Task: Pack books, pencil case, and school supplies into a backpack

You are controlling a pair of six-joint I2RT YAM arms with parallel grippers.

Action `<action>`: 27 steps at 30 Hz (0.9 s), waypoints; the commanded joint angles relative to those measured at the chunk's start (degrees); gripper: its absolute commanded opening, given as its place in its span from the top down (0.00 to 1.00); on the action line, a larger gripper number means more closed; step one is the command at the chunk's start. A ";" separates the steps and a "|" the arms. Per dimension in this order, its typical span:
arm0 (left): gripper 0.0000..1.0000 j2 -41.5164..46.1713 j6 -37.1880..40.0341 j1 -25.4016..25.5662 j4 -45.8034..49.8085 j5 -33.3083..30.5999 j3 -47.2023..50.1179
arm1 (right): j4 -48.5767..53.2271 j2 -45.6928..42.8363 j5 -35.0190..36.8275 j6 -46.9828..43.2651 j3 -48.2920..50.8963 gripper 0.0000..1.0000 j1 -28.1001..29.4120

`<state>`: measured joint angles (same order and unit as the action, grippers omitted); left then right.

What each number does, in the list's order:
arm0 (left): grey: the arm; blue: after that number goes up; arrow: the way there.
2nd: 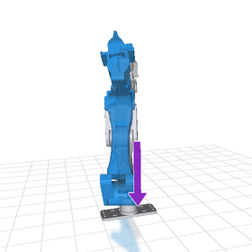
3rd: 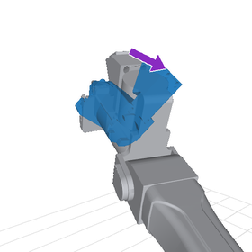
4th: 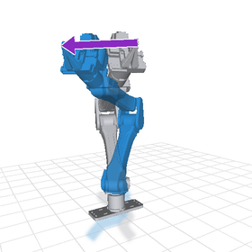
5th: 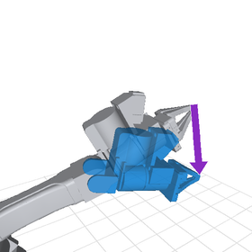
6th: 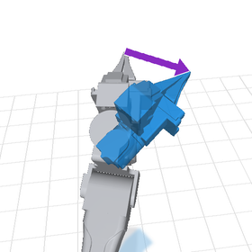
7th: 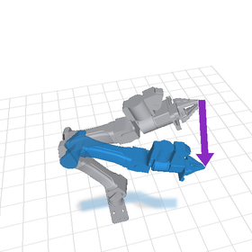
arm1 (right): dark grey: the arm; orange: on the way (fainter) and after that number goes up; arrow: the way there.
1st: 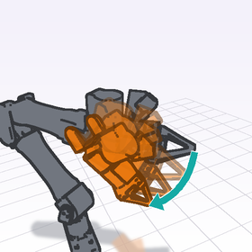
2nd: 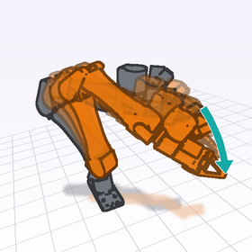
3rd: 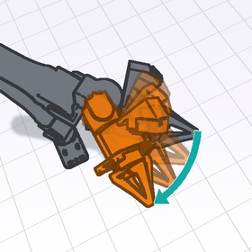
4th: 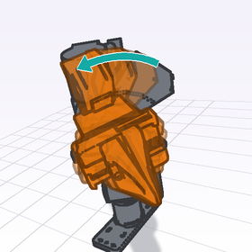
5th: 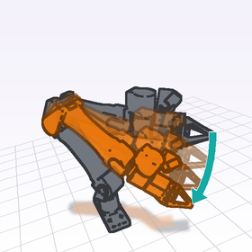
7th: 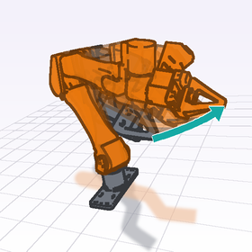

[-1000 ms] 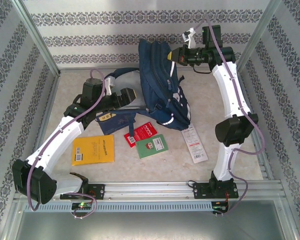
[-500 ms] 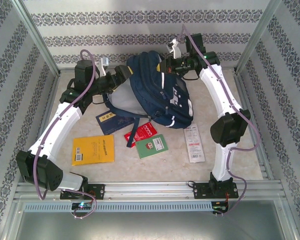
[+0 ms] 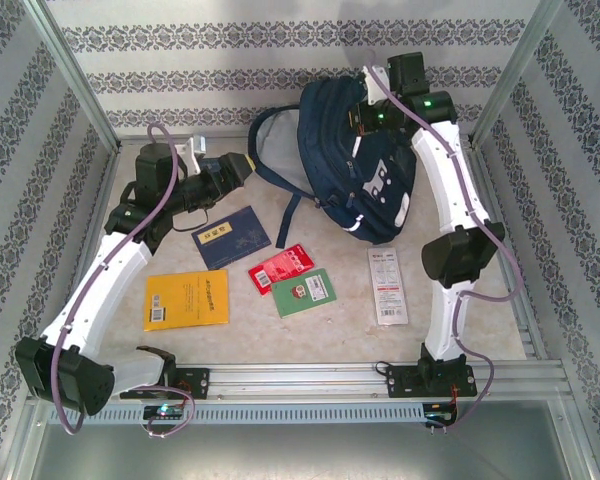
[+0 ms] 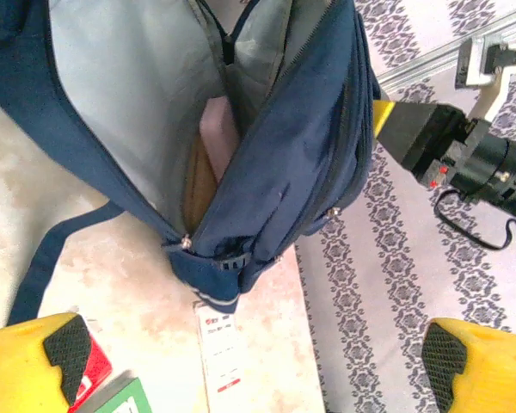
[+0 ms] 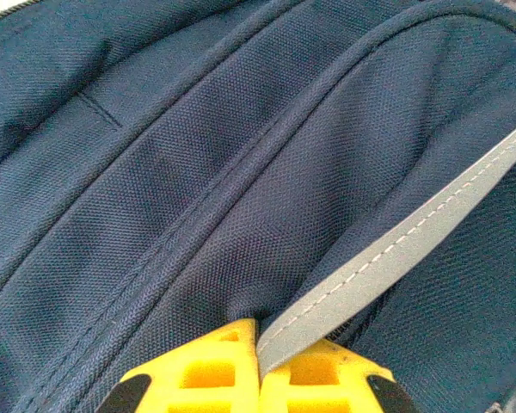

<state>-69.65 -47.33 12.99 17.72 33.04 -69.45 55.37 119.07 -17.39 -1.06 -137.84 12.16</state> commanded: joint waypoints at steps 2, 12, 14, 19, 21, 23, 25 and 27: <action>0.00 2.34 2.11 -0.63 1.81 1.48 3.34 | -5.83 2.76 -2.30 -2.86 1.08 1.00 3.01; 0.00 4.88 2.16 -0.69 2.81 2.04 7.15 | -9.77 2.27 3.70 5.76 10.03 0.57 5.85; 0.00 5.66 2.72 -0.60 3.44 1.94 7.19 | -11.68 -2.14 7.95 7.72 14.99 0.49 6.05; 0.00 6.26 3.11 1.70 3.74 2.02 8.33 | -18.57 -19.87 12.03 23.66 38.20 0.47 4.29; 0.00 6.58 3.80 4.84 3.73 0.23 9.35 | -24.08 -28.57 10.45 28.26 51.76 0.46 3.53; 0.00 6.42 4.69 9.34 3.66 -2.47 10.66 | -27.03 -36.92 11.23 31.71 64.82 0.43 2.45; 0.00 5.49 5.43 13.74 3.19 -4.78 11.73 | -28.40 -43.64 9.59 33.84 75.24 0.40 -0.17; 0.00 4.12 5.77 17.52 2.04 -5.89 12.92 | -30.66 -49.33 4.79 35.91 84.93 0.40 -3.81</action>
<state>-64.42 -43.94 26.83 20.23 30.33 -57.80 29.08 72.47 -8.91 27.73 -63.22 11.46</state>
